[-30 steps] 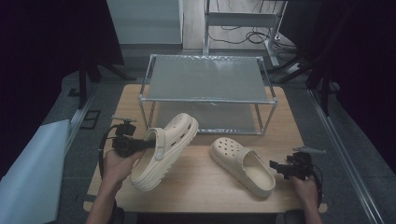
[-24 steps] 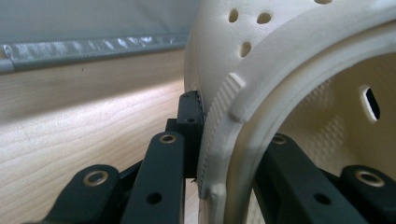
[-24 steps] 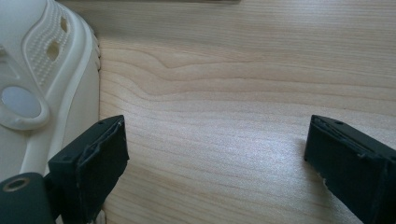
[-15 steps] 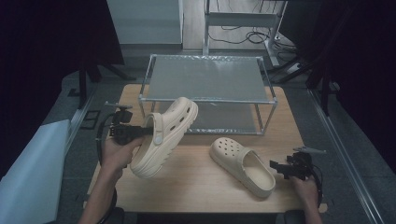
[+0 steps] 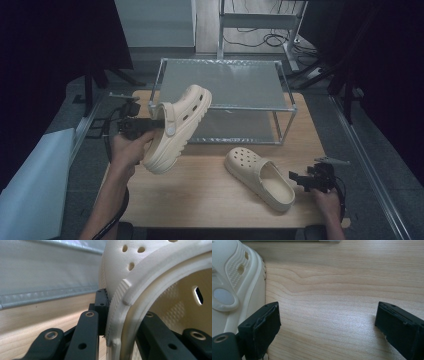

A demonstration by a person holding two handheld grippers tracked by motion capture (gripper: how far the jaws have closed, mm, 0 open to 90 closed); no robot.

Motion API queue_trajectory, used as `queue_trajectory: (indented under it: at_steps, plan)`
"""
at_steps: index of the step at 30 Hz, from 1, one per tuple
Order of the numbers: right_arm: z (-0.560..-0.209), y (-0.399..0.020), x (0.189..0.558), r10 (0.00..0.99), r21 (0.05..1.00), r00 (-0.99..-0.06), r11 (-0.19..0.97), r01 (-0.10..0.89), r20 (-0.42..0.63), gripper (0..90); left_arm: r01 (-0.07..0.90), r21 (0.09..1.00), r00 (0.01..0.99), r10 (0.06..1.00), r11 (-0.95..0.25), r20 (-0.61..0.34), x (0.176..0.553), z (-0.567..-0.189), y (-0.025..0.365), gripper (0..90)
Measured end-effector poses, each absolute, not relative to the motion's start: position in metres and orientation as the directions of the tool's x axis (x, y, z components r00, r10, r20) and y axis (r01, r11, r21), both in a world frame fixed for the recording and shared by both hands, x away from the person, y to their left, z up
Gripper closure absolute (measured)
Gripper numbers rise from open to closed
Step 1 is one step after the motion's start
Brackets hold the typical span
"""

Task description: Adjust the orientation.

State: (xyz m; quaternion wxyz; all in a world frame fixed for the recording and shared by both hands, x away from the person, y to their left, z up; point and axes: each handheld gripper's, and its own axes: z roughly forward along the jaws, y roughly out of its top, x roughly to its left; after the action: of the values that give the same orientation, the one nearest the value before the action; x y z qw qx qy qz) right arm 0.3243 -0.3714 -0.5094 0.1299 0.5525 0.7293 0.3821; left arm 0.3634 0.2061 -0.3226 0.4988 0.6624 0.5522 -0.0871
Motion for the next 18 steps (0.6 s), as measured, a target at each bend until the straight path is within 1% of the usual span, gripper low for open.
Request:
queue_trajectory:
  at_steps: [10, 11, 18]
  plan:
    - [-0.509, -0.371, 0.324, 0.905, 0.7, -0.354, 0.095, 0.708, 0.234, 6.2, 0.818, 0.548, 0.33, 0.641, 0.172, -0.694, 0.384, -0.316, 0.203, 76.9]
    - [-0.51, -0.371, 0.324, 0.906, 0.7, -0.354, 0.095, 0.708, 0.234, 6.2, 0.814, 0.547, 0.321, 0.635, 0.194, -0.703, 0.39, -0.314, 0.201, 76.9]
    - [-0.51, -0.371, 0.325, 0.905, 0.7, -0.354, 0.095, 0.708, 0.236, 6.3, 0.802, 0.541, 0.294, 0.624, 0.251, -0.724, 0.408, -0.311, 0.196, 76.8]
